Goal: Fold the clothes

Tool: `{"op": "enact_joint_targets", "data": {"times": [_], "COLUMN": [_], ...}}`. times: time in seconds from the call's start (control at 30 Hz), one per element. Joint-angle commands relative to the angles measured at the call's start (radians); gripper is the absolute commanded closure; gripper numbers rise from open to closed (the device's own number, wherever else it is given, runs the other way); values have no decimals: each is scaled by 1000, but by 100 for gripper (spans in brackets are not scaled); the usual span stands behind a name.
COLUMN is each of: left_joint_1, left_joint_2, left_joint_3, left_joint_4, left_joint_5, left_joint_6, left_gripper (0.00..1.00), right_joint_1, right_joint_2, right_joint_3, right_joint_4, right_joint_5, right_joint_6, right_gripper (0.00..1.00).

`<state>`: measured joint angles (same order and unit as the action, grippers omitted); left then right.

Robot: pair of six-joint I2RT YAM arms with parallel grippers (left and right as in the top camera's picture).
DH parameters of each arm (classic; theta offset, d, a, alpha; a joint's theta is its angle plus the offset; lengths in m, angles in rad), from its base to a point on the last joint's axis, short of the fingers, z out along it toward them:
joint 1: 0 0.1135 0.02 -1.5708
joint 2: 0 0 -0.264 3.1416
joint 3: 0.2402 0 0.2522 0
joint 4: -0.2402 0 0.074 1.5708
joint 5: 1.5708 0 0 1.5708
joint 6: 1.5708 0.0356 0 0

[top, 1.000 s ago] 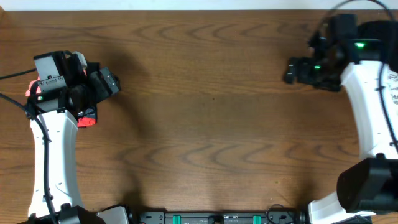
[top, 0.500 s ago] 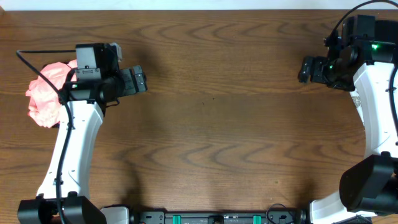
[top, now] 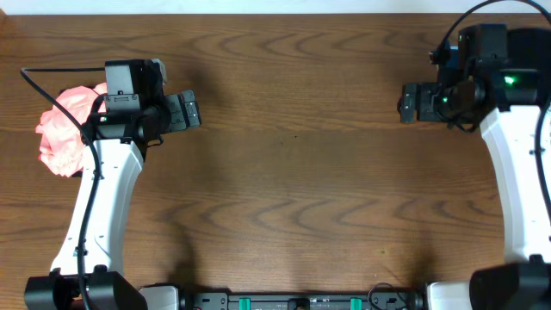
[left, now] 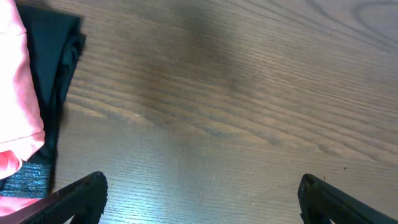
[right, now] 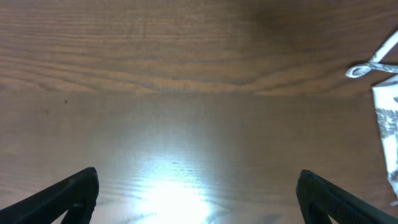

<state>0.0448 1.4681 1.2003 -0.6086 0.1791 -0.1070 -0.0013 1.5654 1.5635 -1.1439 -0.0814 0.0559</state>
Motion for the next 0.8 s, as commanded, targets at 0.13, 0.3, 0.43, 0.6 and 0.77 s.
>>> {"op": "enact_joint_targets", "data": {"times": [0.13,0.3,0.43,0.6,0.77], "left_joint_1": [0,0,0,0,0], "left_joint_2": [2,2,2,2,2], "left_joint_3": [0,0,0,0,0], "left_joint_4": [0,0,0,0,0], "left_joint_5": [-12,-12,-12,-12,-12], "left_joint_6": [10,10,10,10,10], "left_gripper": [2,2,2,2,2], "right_joint_1": [4,5,6,16,27], "right_joint_2": [-23,-23,-23,-23,-86], "right_joint_3": [-8,-8,-8,-20,-94], "right_joint_4": [-27,-29,12,121,228], "right_joint_5": [3,48,25,-73,-73], "right_joint_6": [6,-11,-74,-190,-192], "right_gripper": [1,1,1,1,1]}}
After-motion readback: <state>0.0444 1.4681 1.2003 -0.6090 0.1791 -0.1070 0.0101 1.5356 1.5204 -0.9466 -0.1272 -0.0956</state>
